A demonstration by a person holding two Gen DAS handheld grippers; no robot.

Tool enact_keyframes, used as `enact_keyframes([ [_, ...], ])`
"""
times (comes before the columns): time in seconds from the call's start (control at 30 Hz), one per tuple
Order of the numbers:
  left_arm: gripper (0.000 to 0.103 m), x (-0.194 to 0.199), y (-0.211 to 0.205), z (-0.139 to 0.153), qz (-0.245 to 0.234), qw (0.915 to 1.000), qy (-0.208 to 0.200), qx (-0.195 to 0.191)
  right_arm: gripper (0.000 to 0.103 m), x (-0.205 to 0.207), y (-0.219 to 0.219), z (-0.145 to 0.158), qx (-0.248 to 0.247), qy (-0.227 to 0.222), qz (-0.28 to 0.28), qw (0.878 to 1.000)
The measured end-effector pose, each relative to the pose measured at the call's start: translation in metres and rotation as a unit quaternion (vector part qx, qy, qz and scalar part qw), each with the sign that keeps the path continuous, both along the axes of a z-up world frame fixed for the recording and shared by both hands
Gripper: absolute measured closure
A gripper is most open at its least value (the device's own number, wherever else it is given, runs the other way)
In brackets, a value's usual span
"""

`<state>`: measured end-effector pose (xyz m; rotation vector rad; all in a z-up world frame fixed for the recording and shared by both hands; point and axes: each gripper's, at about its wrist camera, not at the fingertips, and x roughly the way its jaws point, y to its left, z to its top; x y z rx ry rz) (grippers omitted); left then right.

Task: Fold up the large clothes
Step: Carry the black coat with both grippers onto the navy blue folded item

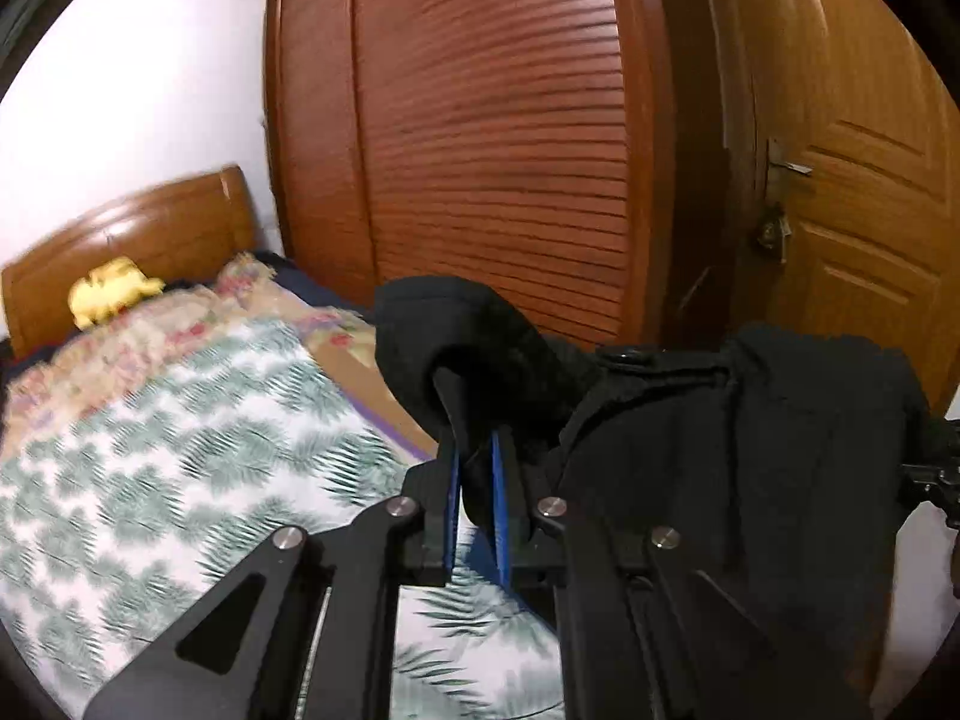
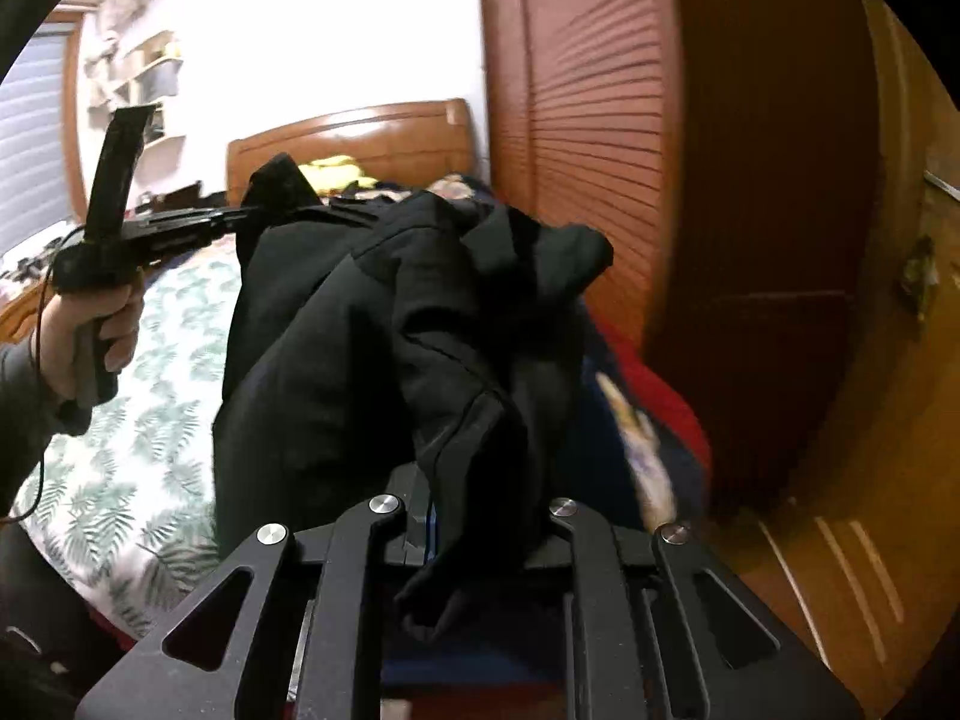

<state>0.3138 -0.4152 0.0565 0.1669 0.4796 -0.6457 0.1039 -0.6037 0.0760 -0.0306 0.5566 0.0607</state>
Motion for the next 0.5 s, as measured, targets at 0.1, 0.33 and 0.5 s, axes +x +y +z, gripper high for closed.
enact_keyframes([
  [0.1, 0.096, 0.003, -0.018, -0.015, -0.016, 0.9996, 0.023, 0.003, 0.089, -0.005, -0.016, 0.0, -0.009, 0.008, -0.023, 1.0],
  [0.33, 0.095, -0.001, -0.043, -0.049, -0.026, 0.998, 0.041, 0.04, 0.087, -0.013, -0.058, -0.012, -0.002, 0.04, -0.069, 0.997],
  [0.5, 0.095, -0.003, -0.048, -0.052, -0.021, 0.9969, 0.047, 0.06, 0.075, -0.007, -0.055, -0.027, -0.022, 0.052, -0.097, 0.994],
])
